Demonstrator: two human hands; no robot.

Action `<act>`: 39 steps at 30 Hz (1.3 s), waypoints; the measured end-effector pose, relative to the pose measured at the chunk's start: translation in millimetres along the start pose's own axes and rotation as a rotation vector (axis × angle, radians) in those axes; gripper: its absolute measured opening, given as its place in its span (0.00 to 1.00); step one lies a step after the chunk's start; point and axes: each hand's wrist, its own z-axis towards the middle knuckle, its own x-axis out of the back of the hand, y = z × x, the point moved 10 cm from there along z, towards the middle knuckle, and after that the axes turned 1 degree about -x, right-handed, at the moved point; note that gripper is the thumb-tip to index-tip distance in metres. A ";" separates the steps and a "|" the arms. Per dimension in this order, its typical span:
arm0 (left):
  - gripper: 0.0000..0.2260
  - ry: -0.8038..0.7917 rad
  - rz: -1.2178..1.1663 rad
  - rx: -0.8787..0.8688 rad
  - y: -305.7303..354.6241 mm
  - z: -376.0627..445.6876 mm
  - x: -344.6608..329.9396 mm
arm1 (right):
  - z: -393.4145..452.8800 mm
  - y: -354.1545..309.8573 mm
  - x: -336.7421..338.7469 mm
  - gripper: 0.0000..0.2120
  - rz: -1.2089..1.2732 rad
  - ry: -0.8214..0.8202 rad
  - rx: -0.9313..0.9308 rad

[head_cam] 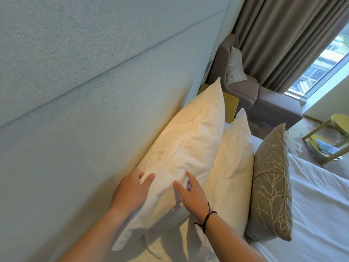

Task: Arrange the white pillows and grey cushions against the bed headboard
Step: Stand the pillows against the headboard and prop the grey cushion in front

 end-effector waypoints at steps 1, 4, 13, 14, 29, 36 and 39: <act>0.18 0.009 0.014 -0.017 1.9 0.3 2.6 | 0.7 -0.3 0.8 0.46 0.003 0.006 0.002; 0.13 0.003 0.150 -0.037 7.6 -0.9 13.9 | 3.1 -0.8 2.3 0.41 0.010 0.008 0.011; 0.13 0.031 0.584 -0.119 33.9 -5.6 41.2 | 25.6 8.5 26.4 0.38 0.158 0.019 0.000; 0.14 0.002 0.570 -0.099 35.6 2.4 36.6 | 28.6 11.8 29.9 0.38 0.176 0.028 -0.006; 0.24 -0.192 0.072 -0.113 199.9 225.4 -118.9 | 91.8 27.2 83.2 0.39 0.239 0.150 -0.037; 0.14 -0.082 0.387 -0.388 260.5 258.4 -133.4 | 97.6 21.4 66.2 0.41 0.149 0.092 -0.060; 0.04 0.027 0.689 -0.702 287.3 263.9 -111.2 | 97.3 16.0 61.3 0.43 0.136 0.087 -0.064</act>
